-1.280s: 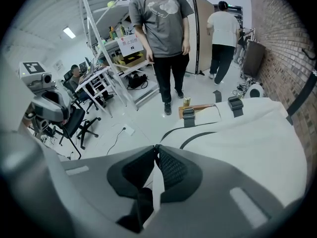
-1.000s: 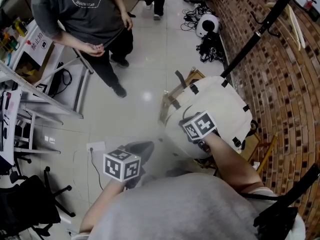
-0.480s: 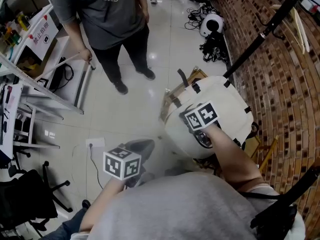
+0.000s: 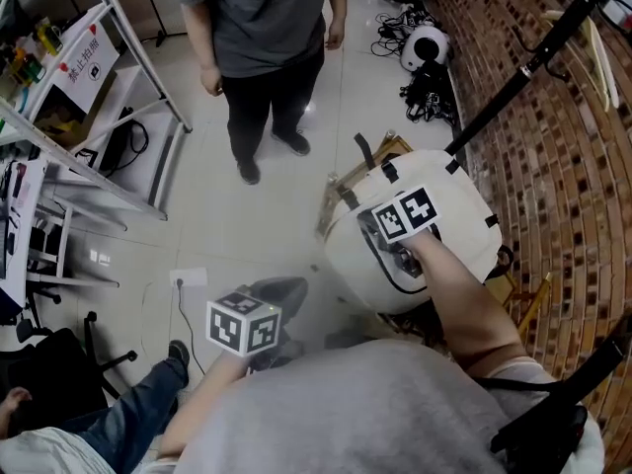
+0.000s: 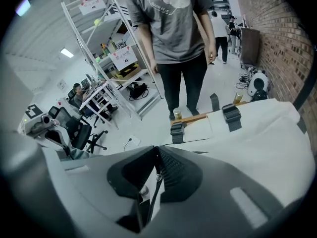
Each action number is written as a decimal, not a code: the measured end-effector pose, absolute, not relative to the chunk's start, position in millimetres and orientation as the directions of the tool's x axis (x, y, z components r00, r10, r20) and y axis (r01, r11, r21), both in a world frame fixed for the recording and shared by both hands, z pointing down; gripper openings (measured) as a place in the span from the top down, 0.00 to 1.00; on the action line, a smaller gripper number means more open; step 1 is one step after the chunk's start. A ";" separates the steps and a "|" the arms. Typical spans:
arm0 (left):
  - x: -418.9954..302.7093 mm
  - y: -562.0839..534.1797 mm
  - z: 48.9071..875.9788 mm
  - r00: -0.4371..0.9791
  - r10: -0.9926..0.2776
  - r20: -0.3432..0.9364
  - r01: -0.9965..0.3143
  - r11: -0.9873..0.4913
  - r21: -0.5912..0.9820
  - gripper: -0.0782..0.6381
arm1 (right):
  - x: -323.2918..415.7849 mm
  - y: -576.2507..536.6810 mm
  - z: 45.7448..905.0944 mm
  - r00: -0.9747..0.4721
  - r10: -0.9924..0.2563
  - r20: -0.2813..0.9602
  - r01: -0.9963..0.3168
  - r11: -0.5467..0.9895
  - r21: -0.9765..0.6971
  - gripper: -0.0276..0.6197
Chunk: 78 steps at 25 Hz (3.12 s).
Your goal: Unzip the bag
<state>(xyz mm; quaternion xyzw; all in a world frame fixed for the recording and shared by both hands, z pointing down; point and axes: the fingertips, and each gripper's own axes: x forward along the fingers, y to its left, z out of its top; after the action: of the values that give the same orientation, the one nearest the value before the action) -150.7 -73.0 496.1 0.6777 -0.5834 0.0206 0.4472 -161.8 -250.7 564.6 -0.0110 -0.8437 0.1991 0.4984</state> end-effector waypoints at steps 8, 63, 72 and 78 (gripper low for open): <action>-149.0 -78.8 499.5 0.308 -0.772 0.556 -0.807 0.097 0.582 0.89 | -172.9 -255.5 565.2 -0.488 0.255 0.835 -0.134 0.923 -0.360 0.91; -117.7 -146.1 504.6 0.294 -0.775 0.559 -0.798 0.123 0.591 0.89 | -182.1 -381.4 541.2 -0.558 0.166 0.813 -0.184 0.931 -0.316 0.91; -115.3 -143.3 501.1 0.323 -0.770 0.551 -0.806 0.081 0.586 0.89 | -166.1 -378.2 539.1 -0.583 0.150 0.798 -0.212 0.921 -0.327 0.90; -109.1 -134.2 496.0 0.375 -0.755 0.538 -0.807 0.019 0.590 0.89 | -146.4 -386.2 503.0 -0.660 0.016 0.751 -0.293 0.915 -0.277 0.75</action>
<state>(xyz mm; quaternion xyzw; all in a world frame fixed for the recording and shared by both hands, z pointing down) -109.1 -134.2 496.0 0.6996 -0.5583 0.0293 0.4450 -146.4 -386.2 503.0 0.0778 -0.8908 0.1909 0.4049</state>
